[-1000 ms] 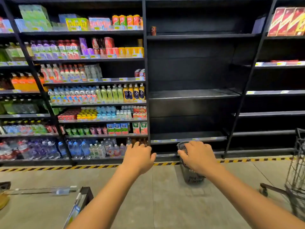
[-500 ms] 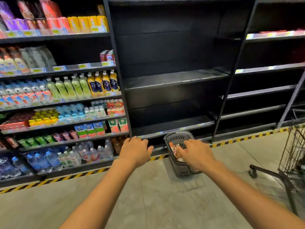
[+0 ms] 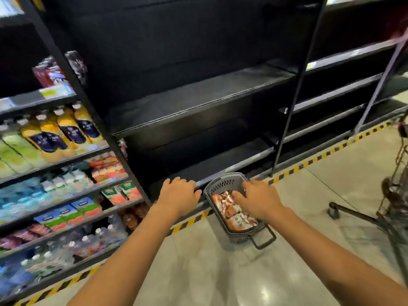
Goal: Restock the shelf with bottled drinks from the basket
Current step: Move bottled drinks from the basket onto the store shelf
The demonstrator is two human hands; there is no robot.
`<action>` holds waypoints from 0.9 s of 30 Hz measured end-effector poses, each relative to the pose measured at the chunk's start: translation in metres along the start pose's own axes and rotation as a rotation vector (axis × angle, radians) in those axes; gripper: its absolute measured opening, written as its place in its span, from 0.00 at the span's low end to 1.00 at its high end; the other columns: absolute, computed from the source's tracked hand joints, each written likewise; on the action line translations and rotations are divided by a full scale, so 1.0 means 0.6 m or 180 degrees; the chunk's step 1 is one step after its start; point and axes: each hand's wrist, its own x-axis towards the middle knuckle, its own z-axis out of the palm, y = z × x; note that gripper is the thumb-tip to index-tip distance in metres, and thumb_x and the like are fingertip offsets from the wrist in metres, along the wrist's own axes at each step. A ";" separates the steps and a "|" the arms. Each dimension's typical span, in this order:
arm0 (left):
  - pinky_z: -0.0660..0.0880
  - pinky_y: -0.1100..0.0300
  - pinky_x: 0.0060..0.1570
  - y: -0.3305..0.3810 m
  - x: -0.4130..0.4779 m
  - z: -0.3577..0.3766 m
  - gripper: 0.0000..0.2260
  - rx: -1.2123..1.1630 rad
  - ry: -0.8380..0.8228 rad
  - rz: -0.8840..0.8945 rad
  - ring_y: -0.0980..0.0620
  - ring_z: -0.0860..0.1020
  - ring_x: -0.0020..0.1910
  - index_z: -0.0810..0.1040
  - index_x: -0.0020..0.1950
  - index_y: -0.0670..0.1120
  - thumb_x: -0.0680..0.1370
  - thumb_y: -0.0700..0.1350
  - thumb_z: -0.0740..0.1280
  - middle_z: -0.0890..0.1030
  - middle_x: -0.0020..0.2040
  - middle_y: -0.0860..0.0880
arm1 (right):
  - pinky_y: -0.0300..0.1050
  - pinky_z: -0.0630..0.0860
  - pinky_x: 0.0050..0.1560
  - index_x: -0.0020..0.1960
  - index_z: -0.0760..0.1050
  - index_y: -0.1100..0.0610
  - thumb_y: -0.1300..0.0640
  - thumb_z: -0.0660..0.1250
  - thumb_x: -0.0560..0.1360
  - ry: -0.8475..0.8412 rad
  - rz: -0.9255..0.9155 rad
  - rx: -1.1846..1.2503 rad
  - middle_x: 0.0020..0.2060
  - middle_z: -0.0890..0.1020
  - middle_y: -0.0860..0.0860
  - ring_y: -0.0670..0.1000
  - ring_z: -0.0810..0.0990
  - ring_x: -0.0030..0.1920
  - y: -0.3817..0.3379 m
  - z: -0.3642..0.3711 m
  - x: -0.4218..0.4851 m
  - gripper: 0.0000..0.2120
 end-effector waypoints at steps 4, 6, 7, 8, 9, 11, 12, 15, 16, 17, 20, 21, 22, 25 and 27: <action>0.63 0.46 0.70 -0.005 0.186 0.020 0.23 0.0108 -0.0121 0.0513 0.46 0.70 0.68 0.72 0.71 0.48 0.83 0.58 0.50 0.77 0.66 0.48 | 0.55 0.69 0.60 0.65 0.74 0.52 0.36 0.51 0.78 -0.0090 0.0535 0.0107 0.60 0.78 0.54 0.57 0.74 0.62 0.032 0.037 0.113 0.27; 0.63 0.46 0.70 -0.005 0.291 0.031 0.23 0.0188 -0.0164 0.0830 0.47 0.71 0.68 0.72 0.70 0.48 0.83 0.58 0.50 0.77 0.66 0.48 | 0.54 0.69 0.61 0.66 0.73 0.52 0.36 0.51 0.79 -0.0092 0.0843 0.0186 0.61 0.78 0.54 0.57 0.74 0.63 0.048 0.055 0.172 0.27; 0.62 0.46 0.69 -0.003 0.345 0.037 0.23 0.0219 -0.0184 0.0993 0.46 0.71 0.67 0.73 0.69 0.48 0.83 0.58 0.50 0.77 0.66 0.48 | 0.54 0.69 0.61 0.66 0.73 0.53 0.36 0.51 0.79 -0.0103 0.1018 0.0223 0.61 0.78 0.54 0.57 0.74 0.63 0.056 0.065 0.200 0.27; 0.63 0.45 0.69 0.002 0.395 0.042 0.22 0.0256 -0.0228 0.1153 0.46 0.71 0.67 0.73 0.68 0.48 0.83 0.57 0.50 0.77 0.65 0.47 | 0.54 0.69 0.61 0.67 0.72 0.53 0.36 0.51 0.79 -0.0145 0.1191 0.0268 0.62 0.78 0.54 0.57 0.73 0.64 0.062 0.072 0.224 0.27; 0.63 0.45 0.68 0.008 0.441 0.046 0.22 0.0321 -0.0314 0.1328 0.46 0.72 0.66 0.74 0.67 0.48 0.83 0.57 0.50 0.78 0.64 0.47 | 0.54 0.69 0.61 0.68 0.72 0.53 0.36 0.51 0.79 -0.0212 0.1375 0.0342 0.63 0.77 0.55 0.58 0.73 0.64 0.068 0.080 0.244 0.28; 0.65 0.45 0.67 0.026 0.510 0.050 0.21 0.0512 -0.0458 0.1711 0.45 0.73 0.64 0.75 0.65 0.47 0.83 0.57 0.51 0.79 0.62 0.46 | 0.54 0.69 0.61 0.69 0.71 0.53 0.36 0.51 0.79 -0.0318 0.1740 0.0504 0.64 0.77 0.56 0.58 0.73 0.64 0.074 0.099 0.274 0.28; 0.65 0.45 0.66 0.037 0.535 0.049 0.20 0.0586 -0.0542 0.1874 0.45 0.73 0.63 0.75 0.64 0.47 0.83 0.57 0.51 0.79 0.61 0.46 | 0.53 0.70 0.61 0.67 0.72 0.53 0.35 0.50 0.79 -0.0365 0.1895 0.0562 0.63 0.77 0.56 0.59 0.74 0.63 0.077 0.107 0.283 0.28; 0.65 0.45 0.65 0.069 0.598 0.053 0.17 0.0709 -0.0694 0.2312 0.44 0.74 0.61 0.76 0.62 0.48 0.83 0.54 0.53 0.79 0.61 0.47 | 0.53 0.72 0.59 0.64 0.74 0.52 0.34 0.50 0.78 -0.0419 0.2344 0.0727 0.60 0.79 0.55 0.58 0.76 0.61 0.089 0.127 0.306 0.28; 0.66 0.46 0.65 0.077 0.617 0.058 0.17 0.0737 -0.0720 0.2422 0.45 0.75 0.61 0.76 0.61 0.48 0.83 0.53 0.53 0.79 0.61 0.47 | 0.53 0.72 0.59 0.65 0.74 0.53 0.34 0.50 0.78 -0.0422 0.2478 0.0787 0.61 0.79 0.55 0.58 0.76 0.62 0.092 0.133 0.313 0.29; 0.66 0.48 0.65 0.085 0.639 0.067 0.17 0.0712 -0.0739 0.2474 0.45 0.75 0.61 0.77 0.62 0.47 0.83 0.53 0.53 0.79 0.61 0.47 | 0.53 0.72 0.60 0.66 0.73 0.53 0.34 0.51 0.78 -0.0440 0.2603 0.0851 0.61 0.79 0.55 0.58 0.76 0.62 0.097 0.139 0.320 0.29; 0.69 0.54 0.59 0.112 0.696 0.110 0.21 0.0619 -0.0790 0.2573 0.47 0.77 0.59 0.77 0.63 0.48 0.81 0.56 0.50 0.81 0.59 0.47 | 0.55 0.72 0.58 0.64 0.73 0.53 0.34 0.51 0.79 -0.0543 0.2950 0.1065 0.60 0.79 0.56 0.59 0.76 0.61 0.115 0.172 0.346 0.28; 0.70 0.53 0.57 0.123 0.712 0.130 0.21 0.0623 -0.0904 0.2571 0.46 0.77 0.59 0.76 0.63 0.48 0.81 0.56 0.51 0.80 0.60 0.47 | 0.55 0.72 0.58 0.63 0.74 0.54 0.34 0.51 0.79 -0.0601 0.3041 0.1118 0.60 0.79 0.56 0.59 0.76 0.61 0.121 0.188 0.357 0.28; 0.71 0.52 0.57 0.133 0.726 0.149 0.20 0.0616 -0.1073 0.2517 0.44 0.77 0.59 0.76 0.64 0.49 0.81 0.56 0.52 0.80 0.61 0.45 | 0.55 0.72 0.58 0.63 0.74 0.54 0.35 0.50 0.79 -0.0662 0.3089 0.1162 0.60 0.79 0.56 0.59 0.76 0.61 0.128 0.206 0.368 0.28; 0.69 0.49 0.62 0.159 0.768 0.216 0.18 0.0416 -0.1398 0.2392 0.42 0.75 0.63 0.75 0.66 0.50 0.81 0.55 0.56 0.78 0.64 0.44 | 0.54 0.72 0.58 0.64 0.74 0.53 0.37 0.51 0.79 -0.0817 0.3134 0.1343 0.60 0.79 0.56 0.59 0.76 0.61 0.148 0.274 0.407 0.26; 0.69 0.49 0.65 0.172 0.808 0.273 0.18 0.0350 -0.1535 0.2407 0.43 0.74 0.65 0.75 0.67 0.52 0.81 0.55 0.56 0.77 0.66 0.45 | 0.54 0.72 0.59 0.64 0.73 0.53 0.38 0.53 0.79 -0.0931 0.3158 0.1441 0.60 0.79 0.57 0.60 0.77 0.61 0.167 0.328 0.440 0.24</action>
